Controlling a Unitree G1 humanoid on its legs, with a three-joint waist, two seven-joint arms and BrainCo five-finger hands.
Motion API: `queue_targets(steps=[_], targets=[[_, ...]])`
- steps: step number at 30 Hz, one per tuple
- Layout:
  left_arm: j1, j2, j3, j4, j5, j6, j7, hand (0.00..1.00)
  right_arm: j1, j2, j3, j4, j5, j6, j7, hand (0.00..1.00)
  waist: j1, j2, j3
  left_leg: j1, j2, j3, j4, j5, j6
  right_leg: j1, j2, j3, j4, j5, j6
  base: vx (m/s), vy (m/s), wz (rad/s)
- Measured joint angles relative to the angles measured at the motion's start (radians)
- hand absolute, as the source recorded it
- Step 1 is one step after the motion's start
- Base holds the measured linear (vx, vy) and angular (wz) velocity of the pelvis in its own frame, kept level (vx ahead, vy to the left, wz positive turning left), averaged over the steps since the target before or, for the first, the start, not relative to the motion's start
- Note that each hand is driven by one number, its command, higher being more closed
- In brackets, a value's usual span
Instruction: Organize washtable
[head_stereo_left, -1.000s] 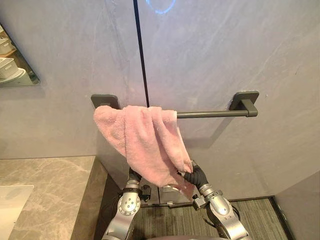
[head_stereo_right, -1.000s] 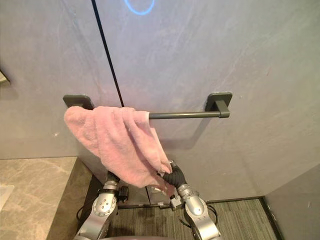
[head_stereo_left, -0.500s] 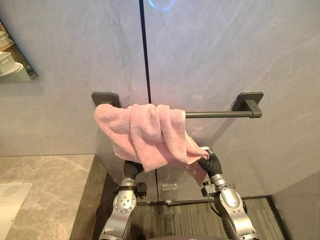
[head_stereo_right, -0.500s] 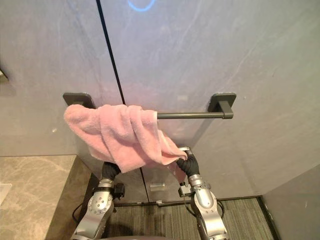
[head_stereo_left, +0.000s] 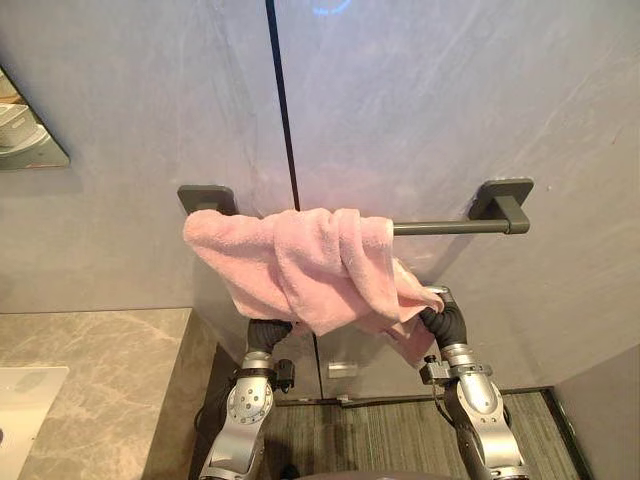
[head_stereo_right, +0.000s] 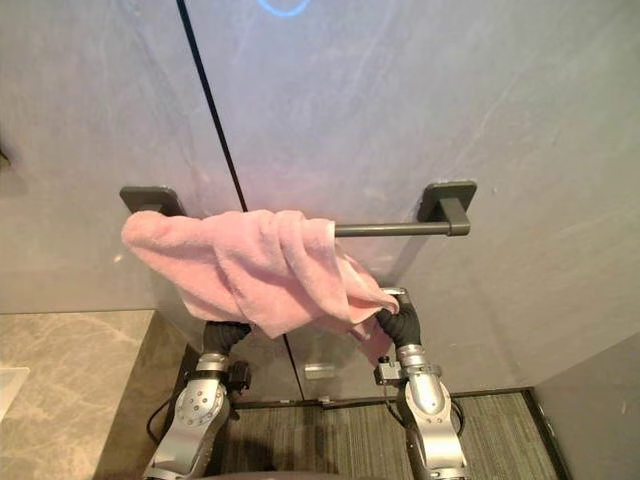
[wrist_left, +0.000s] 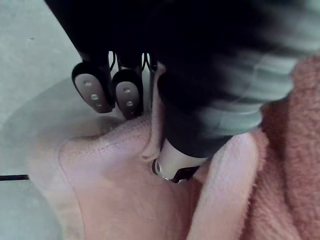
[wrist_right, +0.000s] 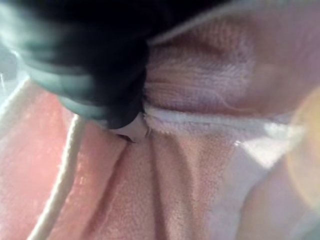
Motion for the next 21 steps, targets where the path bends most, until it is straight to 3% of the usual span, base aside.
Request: queue_targets(steps=[21], targets=[[0.001, -0.004, -0.014, -0.01, 0.0, 0.0, -0.039, 1.0, 0.02, 0.038, -0.085, 0.044, 0.001, 0.0, 0.0, 1.0, -0.001, 0.014, 0.001, -0.007, -0.001, 0.006, 0.0, 0.0, 0.0, -0.014, -0.001, 0.008, -0.003, 0.003, 0.004, 0.0, 0.0, -0.01]])
